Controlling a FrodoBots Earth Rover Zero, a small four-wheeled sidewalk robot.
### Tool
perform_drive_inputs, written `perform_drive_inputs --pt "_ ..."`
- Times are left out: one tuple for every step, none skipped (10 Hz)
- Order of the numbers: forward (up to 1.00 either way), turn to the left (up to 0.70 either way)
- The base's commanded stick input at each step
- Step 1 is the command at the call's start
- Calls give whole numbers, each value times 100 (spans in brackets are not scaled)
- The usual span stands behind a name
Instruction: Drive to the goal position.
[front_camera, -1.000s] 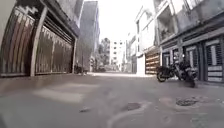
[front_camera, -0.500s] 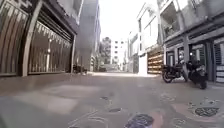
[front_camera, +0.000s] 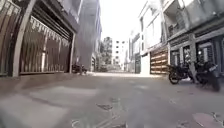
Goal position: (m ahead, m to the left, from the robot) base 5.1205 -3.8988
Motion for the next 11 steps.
perform_drive_inputs --pt "100 6" --pt "100 6" --pt "100 6" --pt "100 6" --pt "100 6" --pt "100 6" --pt "100 6" --pt "100 6" --pt "100 6" --pt "100 6" --pt "100 6"
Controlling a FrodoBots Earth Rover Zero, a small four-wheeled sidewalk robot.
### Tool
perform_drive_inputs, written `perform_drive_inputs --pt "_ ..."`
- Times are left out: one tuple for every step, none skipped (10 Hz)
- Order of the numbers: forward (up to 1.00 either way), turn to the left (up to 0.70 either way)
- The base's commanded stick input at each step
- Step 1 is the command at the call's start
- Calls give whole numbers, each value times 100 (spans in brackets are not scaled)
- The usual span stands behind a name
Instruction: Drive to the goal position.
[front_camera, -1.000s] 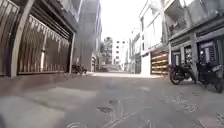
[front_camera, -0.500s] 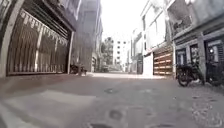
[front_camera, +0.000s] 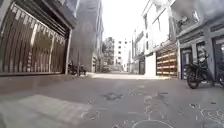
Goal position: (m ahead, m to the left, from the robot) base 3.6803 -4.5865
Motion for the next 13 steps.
perform_drive_inputs --pt "100 6" --pt "100 6" --pt "100 6" --pt "100 6" --pt "100 6" --pt "100 6" --pt "100 6" --pt "100 6" --pt "100 6" --pt "100 6" --pt "100 6" --pt "100 6" --pt "100 6"
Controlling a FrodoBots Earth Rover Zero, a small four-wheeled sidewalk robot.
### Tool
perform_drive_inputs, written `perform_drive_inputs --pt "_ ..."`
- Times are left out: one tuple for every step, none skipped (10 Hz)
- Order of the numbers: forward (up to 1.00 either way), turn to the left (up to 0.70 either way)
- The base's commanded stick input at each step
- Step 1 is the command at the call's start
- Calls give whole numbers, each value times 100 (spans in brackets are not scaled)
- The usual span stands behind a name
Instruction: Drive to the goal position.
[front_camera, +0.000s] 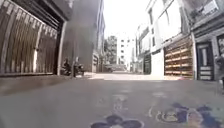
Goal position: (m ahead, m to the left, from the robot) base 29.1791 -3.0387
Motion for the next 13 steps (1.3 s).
perform_drive_inputs --pt "100 6" --pt "100 6" --pt "100 6" --pt "100 6" --pt "100 6" --pt "100 6" --pt "100 6" --pt "100 6" --pt "100 6" --pt "100 6" --pt "100 6" --pt "100 6" --pt "100 6"
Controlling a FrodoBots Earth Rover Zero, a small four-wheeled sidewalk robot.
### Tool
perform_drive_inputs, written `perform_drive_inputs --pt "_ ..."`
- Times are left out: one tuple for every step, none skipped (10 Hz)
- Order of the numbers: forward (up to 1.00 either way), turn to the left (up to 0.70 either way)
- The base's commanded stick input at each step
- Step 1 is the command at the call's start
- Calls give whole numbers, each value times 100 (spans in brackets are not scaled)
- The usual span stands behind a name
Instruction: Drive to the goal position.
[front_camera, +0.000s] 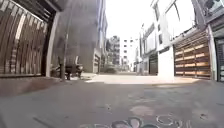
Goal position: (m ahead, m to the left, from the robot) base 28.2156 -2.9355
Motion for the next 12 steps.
perform_drive_inputs --pt "100 6" --pt "100 6" --pt "100 6" --pt "100 6" --pt "100 6" --pt "100 6" --pt "100 6" --pt "100 3" --pt "100 -23" --pt "100 -34" --pt "100 -34" --pt "100 -34"
